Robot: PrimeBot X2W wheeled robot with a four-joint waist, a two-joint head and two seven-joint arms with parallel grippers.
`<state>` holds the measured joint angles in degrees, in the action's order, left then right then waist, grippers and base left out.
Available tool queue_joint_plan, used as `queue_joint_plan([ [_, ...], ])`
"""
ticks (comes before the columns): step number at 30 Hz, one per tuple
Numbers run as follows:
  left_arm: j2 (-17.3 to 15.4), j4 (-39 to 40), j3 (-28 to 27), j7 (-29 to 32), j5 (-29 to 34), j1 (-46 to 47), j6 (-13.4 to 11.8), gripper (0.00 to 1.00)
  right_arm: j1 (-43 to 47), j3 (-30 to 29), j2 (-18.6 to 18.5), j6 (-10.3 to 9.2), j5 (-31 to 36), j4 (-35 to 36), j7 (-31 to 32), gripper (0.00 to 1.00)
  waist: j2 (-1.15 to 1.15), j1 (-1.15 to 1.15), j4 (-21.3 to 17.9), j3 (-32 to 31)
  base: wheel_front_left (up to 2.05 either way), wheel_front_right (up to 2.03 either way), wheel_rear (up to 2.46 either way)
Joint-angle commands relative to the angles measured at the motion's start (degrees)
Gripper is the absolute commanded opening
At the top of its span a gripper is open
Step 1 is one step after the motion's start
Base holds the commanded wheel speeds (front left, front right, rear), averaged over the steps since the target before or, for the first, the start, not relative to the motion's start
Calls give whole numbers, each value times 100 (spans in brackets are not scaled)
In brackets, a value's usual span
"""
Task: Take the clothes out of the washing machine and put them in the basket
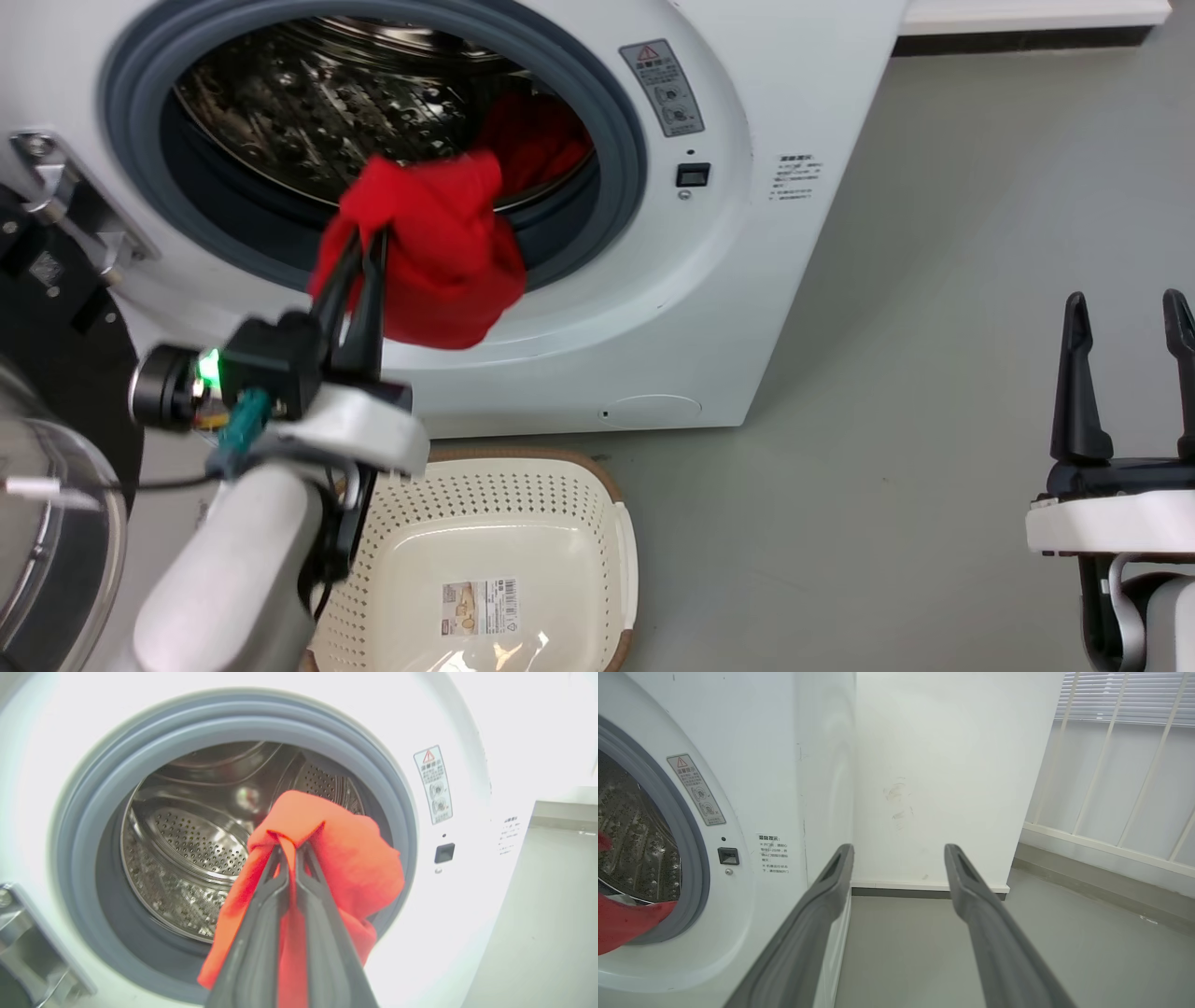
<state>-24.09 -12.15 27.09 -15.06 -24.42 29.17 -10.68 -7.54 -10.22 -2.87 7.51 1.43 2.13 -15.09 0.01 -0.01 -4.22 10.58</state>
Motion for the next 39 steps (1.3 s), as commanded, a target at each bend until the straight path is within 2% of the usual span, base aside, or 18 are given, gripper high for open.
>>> queue_joint_plan([
  [1, -109, 370, 17, 57, 32, -369, -145, 0, 72, -11, -1, -4, -53, -10, -12, 100, -1, 1, 80, -63, 0, 0, 0],
  [7, -270, 938, 123, 394, -80, -1060, -298, 0, 73, -12, -1, -4, -10, 29, -12, 100, -1, 1, 145, 27, 0, 0, 0],
  [12, -329, 775, 270, 632, -206, -1422, -233, 0, -14, 52, -2, -4, 11, 66, -12, 100, -1, 1, 101, 251, 0, 0, 0],
  [18, -160, -149, 472, 818, -470, -1553, 41, 0, -114, 52, -2, -4, 17, 91, -12, 100, -1, 1, -39, 611, 0, 0, 0],
  [26, 134, -1570, 878, 1382, -704, -1172, 680, 0, -309, 57, -1, -4, -35, 166, -12, 100, -1, 1, -269, 1248, 0, 0, 0],
  [30, 231, -2228, 926, 1432, -695, -816, 861, 0, -417, 88, 0, -4, -33, 205, -12, 100, -1, 1, -372, 1632, 0, 0, 0],
  [39, 483, -3796, 933, 1150, -606, 273, 1100, 0, -655, 140, 1, -4, -23, 378, -12, 100, -1, 1, -605, 2561, 0, 0, 0],
])
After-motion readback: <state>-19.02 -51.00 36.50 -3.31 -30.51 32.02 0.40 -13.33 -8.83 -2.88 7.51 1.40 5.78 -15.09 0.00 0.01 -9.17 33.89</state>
